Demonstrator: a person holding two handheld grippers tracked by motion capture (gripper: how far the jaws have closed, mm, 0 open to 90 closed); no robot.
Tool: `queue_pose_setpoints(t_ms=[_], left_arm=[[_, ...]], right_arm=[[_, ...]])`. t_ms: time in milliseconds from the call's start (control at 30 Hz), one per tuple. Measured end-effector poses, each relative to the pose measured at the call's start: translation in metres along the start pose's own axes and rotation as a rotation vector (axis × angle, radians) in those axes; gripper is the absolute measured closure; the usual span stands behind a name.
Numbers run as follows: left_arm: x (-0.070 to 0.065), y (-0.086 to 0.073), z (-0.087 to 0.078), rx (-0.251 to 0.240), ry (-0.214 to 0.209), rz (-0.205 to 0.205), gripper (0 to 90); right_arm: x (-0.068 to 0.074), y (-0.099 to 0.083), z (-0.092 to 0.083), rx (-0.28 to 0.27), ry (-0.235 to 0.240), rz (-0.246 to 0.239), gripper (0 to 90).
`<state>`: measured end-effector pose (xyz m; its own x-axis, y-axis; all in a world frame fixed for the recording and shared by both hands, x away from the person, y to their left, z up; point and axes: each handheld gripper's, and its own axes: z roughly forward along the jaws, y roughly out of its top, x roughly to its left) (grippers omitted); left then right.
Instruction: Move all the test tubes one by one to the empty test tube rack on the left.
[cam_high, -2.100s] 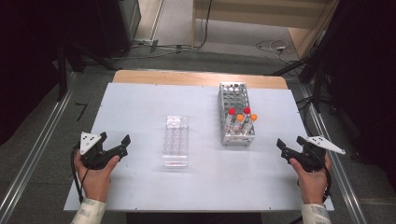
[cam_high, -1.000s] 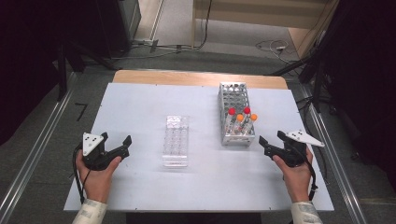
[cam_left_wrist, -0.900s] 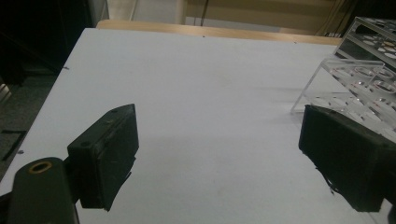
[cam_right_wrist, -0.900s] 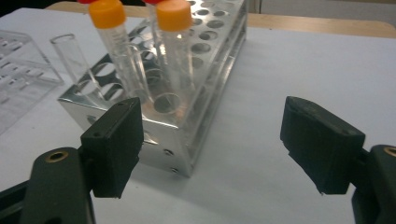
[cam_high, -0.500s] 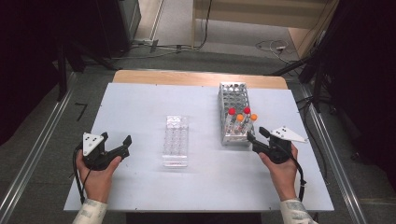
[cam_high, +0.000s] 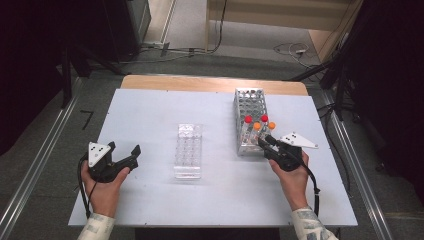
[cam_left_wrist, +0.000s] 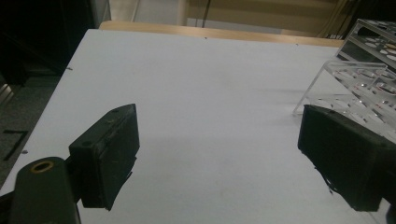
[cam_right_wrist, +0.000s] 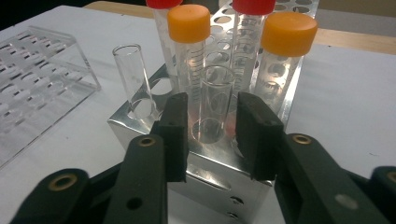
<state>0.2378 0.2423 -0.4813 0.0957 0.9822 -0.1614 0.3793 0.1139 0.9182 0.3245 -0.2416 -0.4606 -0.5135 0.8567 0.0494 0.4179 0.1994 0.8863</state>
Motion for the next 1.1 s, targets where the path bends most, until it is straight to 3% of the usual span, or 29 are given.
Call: queue_pose_setpoints(t_ms=[233, 500, 800, 900, 1100], left_arm=[[0.000, 0.000, 0.000, 0.001, 0.000, 0.001, 13.0], [0.000, 0.000, 0.000, 0.005, -0.003, 0.002, 13.2], [-0.002, 0.001, 0.000, 0.010, -0.013, 0.008, 13.4], [-0.005, 0.003, -0.002, 0.007, -0.016, 0.033, 13.4], [-0.013, 0.011, -0.006, -0.026, -0.037, 0.039, 13.4]], right_arm=[[0.001, 0.000, 0.002, -0.002, -0.006, -0.004, 71.6], [0.001, 0.002, 0.003, -0.003, -0.002, 0.002, 73.0], [0.000, 0.013, -0.013, -0.072, -0.006, 0.001, 73.2], [0.000, 0.017, -0.018, -0.093, -0.007, 0.004, 73.2], [0.002, 0.025, -0.030, -0.142, -0.004, -0.001, 73.3]])
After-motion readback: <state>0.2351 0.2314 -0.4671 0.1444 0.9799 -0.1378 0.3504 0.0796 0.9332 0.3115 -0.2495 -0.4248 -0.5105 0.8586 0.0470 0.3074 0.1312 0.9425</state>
